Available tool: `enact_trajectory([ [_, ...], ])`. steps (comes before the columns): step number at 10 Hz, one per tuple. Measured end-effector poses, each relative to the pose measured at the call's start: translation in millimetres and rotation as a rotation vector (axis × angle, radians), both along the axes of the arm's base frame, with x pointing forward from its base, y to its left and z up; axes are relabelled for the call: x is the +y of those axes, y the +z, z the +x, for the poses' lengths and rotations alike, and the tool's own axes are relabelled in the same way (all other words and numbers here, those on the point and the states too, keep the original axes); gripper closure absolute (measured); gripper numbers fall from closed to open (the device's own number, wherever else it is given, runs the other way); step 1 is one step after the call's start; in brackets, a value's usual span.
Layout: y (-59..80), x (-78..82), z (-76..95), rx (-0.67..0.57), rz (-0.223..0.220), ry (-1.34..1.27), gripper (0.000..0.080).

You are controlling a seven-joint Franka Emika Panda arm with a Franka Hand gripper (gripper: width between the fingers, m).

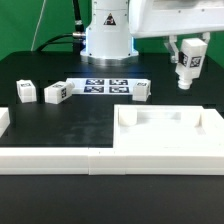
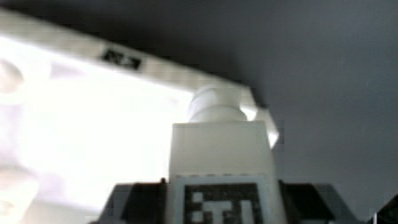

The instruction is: Assemble one leg

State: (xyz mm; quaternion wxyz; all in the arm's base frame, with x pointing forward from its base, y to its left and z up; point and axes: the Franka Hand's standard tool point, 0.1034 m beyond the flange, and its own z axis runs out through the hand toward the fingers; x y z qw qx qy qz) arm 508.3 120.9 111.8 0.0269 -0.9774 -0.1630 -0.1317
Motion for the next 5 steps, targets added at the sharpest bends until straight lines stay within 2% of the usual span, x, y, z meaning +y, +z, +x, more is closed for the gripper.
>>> enact_trajectory([
  [1, 1.7, 1.0, 10.7, -0.01, 0.003, 0.001, 0.0509],
  [5, -1.1, 1.3, 6.5, -0.004, 0.002, 0.003, 0.0509],
])
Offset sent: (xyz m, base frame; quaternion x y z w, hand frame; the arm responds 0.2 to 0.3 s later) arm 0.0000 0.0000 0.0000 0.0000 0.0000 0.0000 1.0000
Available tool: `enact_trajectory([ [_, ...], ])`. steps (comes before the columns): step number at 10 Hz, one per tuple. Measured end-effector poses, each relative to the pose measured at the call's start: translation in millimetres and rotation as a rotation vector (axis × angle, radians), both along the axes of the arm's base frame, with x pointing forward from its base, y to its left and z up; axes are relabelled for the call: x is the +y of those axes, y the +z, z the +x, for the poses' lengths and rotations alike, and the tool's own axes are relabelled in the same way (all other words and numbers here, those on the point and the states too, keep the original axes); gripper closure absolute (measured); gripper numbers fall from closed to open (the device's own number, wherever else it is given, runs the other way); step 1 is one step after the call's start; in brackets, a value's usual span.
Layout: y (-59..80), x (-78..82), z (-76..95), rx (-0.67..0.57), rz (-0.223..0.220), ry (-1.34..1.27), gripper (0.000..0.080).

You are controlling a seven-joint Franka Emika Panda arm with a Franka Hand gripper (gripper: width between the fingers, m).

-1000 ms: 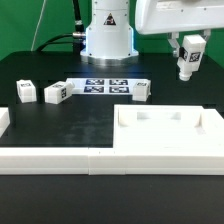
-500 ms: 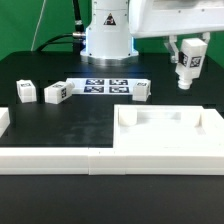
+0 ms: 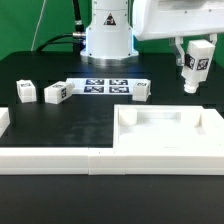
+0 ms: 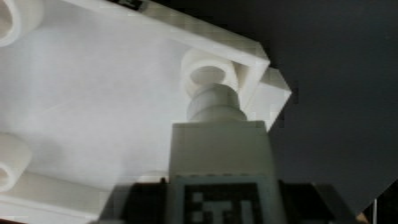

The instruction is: Assemble one leg

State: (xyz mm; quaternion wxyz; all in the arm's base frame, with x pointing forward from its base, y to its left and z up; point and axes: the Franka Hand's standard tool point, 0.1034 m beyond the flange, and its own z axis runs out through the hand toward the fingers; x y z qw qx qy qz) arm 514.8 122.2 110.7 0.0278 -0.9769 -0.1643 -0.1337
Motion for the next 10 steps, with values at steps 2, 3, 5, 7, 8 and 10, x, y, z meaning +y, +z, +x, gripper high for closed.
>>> enact_trajectory([
  [2, -0.2, -0.1, 0.2, 0.0, 0.0, 0.0, 0.0509],
  [3, 0.5, 0.5, 6.9, -0.002, 0.002, -0.002, 0.0509],
  [5, 0.7, 7.7, 40.0, -0.015, 0.013, 0.0, 0.0509],
  [7, -0.3, 12.5, 69.3, -0.042, 0.021, 0.01, 0.0509],
  [8, -1.8, 10.5, 83.0, -0.058, 0.016, 0.038, 0.0509],
  [10, -2.6, -0.7, 104.0, -0.085, 0.002, 0.083, 0.0509],
])
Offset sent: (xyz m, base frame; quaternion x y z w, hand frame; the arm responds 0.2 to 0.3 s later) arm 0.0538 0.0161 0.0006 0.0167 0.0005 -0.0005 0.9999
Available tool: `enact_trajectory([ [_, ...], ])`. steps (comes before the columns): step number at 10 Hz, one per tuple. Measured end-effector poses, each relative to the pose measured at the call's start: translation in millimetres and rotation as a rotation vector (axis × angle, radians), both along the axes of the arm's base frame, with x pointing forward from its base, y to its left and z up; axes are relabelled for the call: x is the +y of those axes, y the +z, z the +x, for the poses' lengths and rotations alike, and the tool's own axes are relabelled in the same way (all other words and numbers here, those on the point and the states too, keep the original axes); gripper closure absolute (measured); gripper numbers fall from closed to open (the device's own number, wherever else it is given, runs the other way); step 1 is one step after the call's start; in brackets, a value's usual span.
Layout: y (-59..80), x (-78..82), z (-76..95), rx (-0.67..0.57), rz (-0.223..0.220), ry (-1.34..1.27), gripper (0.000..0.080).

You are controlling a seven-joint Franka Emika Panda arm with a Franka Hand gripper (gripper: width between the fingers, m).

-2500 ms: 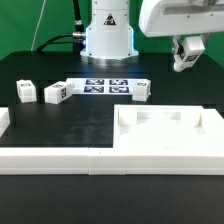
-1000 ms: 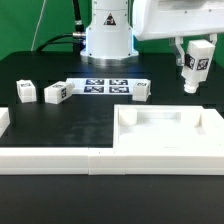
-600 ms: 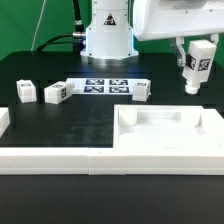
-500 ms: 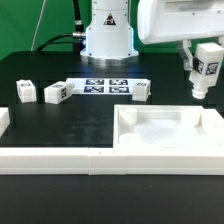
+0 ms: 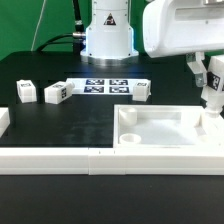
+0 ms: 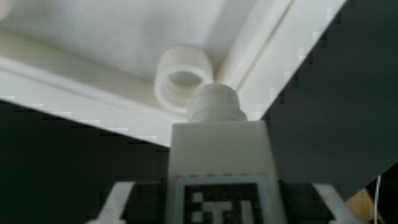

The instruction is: Assemble one leg

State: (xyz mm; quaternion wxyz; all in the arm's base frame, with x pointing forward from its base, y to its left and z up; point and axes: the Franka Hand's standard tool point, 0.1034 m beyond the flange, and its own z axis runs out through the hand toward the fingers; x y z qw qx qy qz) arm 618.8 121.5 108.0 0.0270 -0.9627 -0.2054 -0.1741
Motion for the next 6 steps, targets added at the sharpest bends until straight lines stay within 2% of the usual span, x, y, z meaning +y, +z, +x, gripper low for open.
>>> enact_trajectory([
  [1, -0.6, -5.0, 1.5, -0.004, -0.011, 0.023, 0.0509],
  [6, -1.8, -4.0, 0.3, -0.001, -0.01, 0.024, 0.0509],
])
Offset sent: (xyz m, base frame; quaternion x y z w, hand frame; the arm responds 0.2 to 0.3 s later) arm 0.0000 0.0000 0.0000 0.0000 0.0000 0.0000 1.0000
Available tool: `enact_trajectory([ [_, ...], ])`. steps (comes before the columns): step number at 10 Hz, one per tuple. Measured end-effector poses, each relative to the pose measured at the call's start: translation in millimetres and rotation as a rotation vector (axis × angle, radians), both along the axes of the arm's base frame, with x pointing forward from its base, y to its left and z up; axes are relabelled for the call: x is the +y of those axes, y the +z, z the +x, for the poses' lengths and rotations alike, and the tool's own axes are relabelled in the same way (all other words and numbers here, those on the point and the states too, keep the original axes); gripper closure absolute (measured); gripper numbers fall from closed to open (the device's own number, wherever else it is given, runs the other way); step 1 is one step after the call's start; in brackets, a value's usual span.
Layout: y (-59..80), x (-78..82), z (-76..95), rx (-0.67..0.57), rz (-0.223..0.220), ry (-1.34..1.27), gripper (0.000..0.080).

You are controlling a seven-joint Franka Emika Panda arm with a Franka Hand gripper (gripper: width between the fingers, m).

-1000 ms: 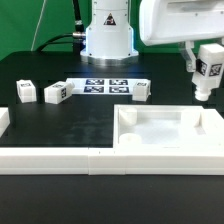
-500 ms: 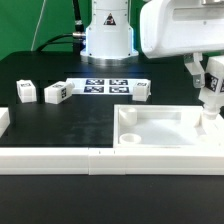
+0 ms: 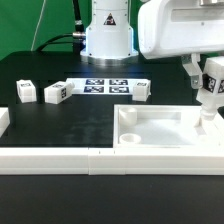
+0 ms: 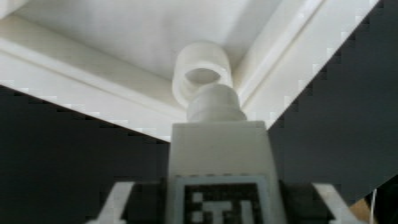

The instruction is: Assemble one leg

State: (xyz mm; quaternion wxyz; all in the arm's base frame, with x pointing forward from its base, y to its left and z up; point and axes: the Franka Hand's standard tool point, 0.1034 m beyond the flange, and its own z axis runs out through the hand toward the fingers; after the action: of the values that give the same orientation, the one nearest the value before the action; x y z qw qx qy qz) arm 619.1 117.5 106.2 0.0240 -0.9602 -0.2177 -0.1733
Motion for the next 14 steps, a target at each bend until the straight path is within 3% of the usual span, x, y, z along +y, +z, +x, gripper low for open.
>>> enact_trajectory([
  [9, -37.6, 1.2, 11.4, 0.004, 0.011, -0.009, 0.0509],
  [14, -44.7, -0.8, 9.9, -0.022, 0.015, -0.014, 0.0509],
])
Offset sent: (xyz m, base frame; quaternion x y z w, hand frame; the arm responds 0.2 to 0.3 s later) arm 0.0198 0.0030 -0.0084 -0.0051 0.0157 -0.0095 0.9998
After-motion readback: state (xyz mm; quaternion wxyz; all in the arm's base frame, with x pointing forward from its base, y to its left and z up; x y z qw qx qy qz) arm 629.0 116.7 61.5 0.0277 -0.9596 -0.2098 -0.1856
